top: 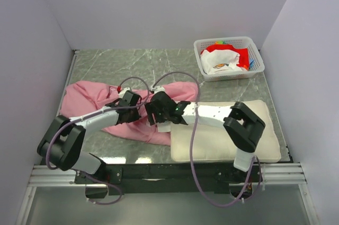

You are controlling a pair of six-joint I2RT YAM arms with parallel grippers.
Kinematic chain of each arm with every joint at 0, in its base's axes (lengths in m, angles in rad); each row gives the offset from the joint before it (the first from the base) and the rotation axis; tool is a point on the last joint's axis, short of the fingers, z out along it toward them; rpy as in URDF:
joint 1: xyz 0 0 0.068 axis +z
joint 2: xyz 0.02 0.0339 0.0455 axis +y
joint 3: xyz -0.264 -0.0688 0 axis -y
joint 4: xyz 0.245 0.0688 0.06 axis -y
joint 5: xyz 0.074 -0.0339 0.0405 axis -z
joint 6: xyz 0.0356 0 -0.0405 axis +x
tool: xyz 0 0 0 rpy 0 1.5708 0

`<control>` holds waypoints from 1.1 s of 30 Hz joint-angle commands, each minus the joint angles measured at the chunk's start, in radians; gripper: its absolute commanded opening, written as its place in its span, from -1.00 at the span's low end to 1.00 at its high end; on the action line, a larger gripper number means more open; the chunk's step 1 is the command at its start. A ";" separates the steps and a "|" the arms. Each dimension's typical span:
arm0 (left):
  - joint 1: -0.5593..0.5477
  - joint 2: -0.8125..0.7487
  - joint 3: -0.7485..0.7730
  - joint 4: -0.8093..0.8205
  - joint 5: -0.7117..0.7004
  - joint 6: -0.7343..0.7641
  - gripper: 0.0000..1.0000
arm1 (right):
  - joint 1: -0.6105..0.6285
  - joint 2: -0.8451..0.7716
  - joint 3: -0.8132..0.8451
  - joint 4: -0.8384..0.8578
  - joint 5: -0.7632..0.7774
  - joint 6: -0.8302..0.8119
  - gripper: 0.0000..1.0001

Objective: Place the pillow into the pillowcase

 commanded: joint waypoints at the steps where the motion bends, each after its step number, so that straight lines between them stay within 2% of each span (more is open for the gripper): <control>1: 0.031 -0.115 -0.028 0.014 0.022 0.007 -0.86 | 0.012 0.074 0.062 0.042 -0.014 0.054 0.46; 4: 0.050 -0.213 -0.034 -0.009 0.002 -0.010 -0.98 | 0.012 0.115 0.071 0.042 -0.014 0.070 0.29; 7: 0.061 -0.325 -0.027 -0.041 -0.006 -0.019 -0.96 | 0.012 0.135 0.068 0.030 0.009 0.080 -0.10; 8: 0.061 -0.350 -0.024 -0.050 -0.009 -0.019 -0.95 | 0.011 0.137 0.067 0.025 0.011 0.088 -0.38; 10: 0.064 -0.402 -0.007 -0.061 -0.008 -0.016 -0.93 | 0.012 0.132 0.050 0.008 0.043 0.100 -0.63; 11: 0.064 -0.413 0.001 -0.079 -0.008 -0.014 -0.93 | 0.012 0.120 0.042 0.004 0.058 0.114 -0.82; 14: 0.065 -0.439 0.025 -0.096 0.003 -0.011 -0.95 | 0.011 0.067 -0.010 0.010 0.091 0.139 -0.88; 18: 0.065 -0.456 0.035 -0.098 0.049 -0.004 -0.96 | 0.011 -0.006 -0.082 0.037 0.069 0.153 -0.88; 19: 0.065 -0.457 0.036 -0.101 0.060 -0.005 -0.98 | 0.011 -0.038 -0.091 0.043 0.056 0.148 -0.95; 21: 0.065 -0.477 0.036 -0.110 0.077 -0.010 -0.98 | 0.012 -0.064 -0.102 0.036 0.043 0.139 -0.95; 22: 0.065 -0.489 0.035 -0.112 0.081 -0.008 -0.98 | 0.014 -0.099 -0.105 0.028 0.048 0.128 -0.89; 23: 0.065 -0.502 0.033 -0.116 0.083 -0.011 -0.98 | 0.014 -0.125 -0.113 0.020 0.045 0.123 -0.71; 24: 0.065 -0.523 0.027 -0.115 0.086 -0.010 -0.98 | 0.014 -0.154 -0.129 0.017 0.040 0.114 -0.44; 25: 0.065 -0.531 0.022 -0.107 0.092 -0.011 -0.98 | 0.015 -0.229 -0.136 0.010 0.040 0.101 0.04; 26: 0.065 -0.535 0.016 -0.103 0.100 -0.010 -0.98 | 0.021 -0.266 -0.137 0.001 0.054 0.090 0.23; 28: 0.065 -0.531 0.013 -0.099 0.124 -0.011 -0.98 | 0.034 -0.366 -0.120 -0.061 0.107 0.055 0.52; 30: 0.065 -0.525 0.009 -0.092 0.135 -0.011 -0.98 | 0.041 -0.409 -0.093 -0.154 0.218 0.039 0.71; 31: 0.065 -0.523 0.007 -0.090 0.147 -0.014 -0.98 | 0.041 -0.426 -0.088 -0.180 0.245 0.018 0.86; 33: 0.065 -0.528 0.013 -0.084 0.150 -0.013 -0.98 | 0.034 -0.422 -0.076 -0.275 0.357 0.015 0.95</control>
